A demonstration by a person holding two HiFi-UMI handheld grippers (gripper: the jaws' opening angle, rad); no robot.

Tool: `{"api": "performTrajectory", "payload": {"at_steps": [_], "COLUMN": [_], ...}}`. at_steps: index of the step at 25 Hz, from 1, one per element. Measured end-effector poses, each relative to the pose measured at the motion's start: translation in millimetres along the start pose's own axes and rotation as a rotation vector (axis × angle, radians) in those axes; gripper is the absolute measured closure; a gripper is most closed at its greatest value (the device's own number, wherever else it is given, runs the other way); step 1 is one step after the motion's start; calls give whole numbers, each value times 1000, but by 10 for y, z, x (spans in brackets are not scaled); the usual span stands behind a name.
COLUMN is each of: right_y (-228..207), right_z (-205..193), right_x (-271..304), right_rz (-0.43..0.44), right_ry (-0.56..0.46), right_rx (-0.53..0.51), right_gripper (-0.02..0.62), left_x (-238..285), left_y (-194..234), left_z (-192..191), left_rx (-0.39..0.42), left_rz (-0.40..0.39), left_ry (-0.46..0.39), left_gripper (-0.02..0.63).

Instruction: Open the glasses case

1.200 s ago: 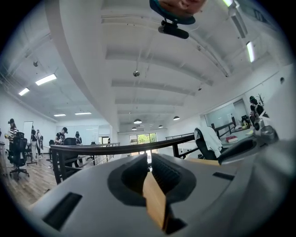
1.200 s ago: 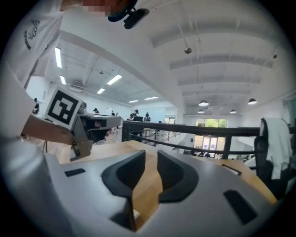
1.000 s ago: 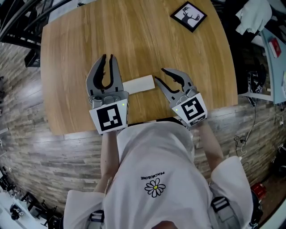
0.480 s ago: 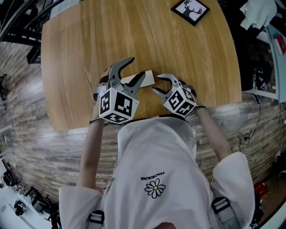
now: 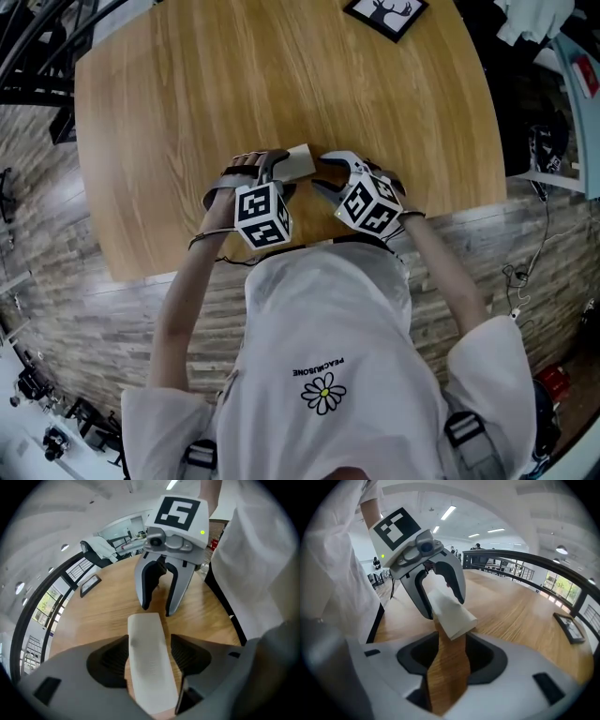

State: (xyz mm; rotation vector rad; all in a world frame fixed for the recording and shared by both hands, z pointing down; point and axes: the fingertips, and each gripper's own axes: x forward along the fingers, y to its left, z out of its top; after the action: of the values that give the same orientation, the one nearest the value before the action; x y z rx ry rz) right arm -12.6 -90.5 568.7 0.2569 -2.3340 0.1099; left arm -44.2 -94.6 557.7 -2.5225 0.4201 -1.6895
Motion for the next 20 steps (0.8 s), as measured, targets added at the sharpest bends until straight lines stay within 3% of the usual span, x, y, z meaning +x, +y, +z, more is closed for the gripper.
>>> {"api": "performTrajectory", "payload": {"at_steps": [6,11,17,20], "right_y": [25,92,82,36], "right_z": [-28,-49,-57,-32], "right_x": [43,114,97,107], "right_rz": [5,3,7,-14], "right_ry": [2,17,12,1], "right_rx": [2,-77,-88,-80], "right_gripper": [411,425,430,468], "left_x": [66,87,98,96], "left_y": [41,12,12,18], "left_z": [-36,-67,-48,-57], "left_rx": [6,11,16,18], "left_rz": [34,32,43,45], "left_ry": [33,45,56,61], "left_gripper": [330,330,331,331]}}
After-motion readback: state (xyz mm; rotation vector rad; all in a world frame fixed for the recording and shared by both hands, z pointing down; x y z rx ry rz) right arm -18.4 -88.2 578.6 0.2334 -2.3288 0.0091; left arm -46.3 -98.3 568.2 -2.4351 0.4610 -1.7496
